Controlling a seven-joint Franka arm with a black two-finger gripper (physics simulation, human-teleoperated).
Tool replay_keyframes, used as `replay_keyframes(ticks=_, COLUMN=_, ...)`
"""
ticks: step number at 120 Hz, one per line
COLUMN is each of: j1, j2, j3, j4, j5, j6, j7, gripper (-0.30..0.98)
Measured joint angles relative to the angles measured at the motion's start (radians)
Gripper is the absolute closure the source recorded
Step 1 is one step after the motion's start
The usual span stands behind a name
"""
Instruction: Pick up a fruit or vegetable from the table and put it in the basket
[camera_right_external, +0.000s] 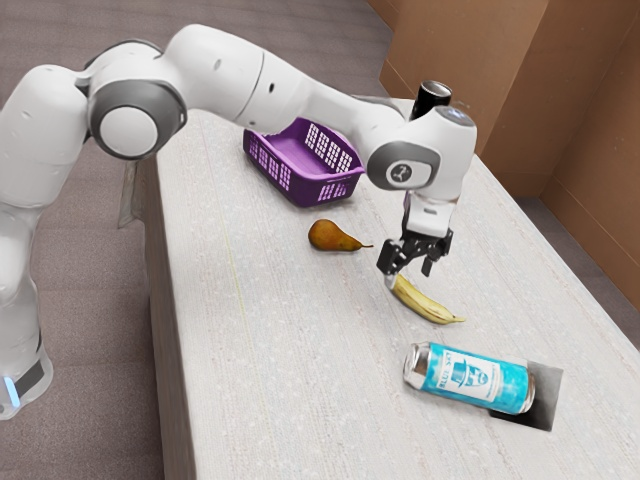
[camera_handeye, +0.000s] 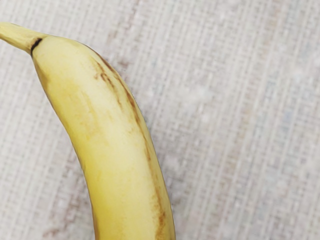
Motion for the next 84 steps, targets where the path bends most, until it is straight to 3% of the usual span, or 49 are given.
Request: replay_keyframes(ticks=84, j1=-0.007, j2=0.056, j3=0.008, j4=0.005, j5=-0.001, j6=0.074, j7=-0.011, gripper=0.0)
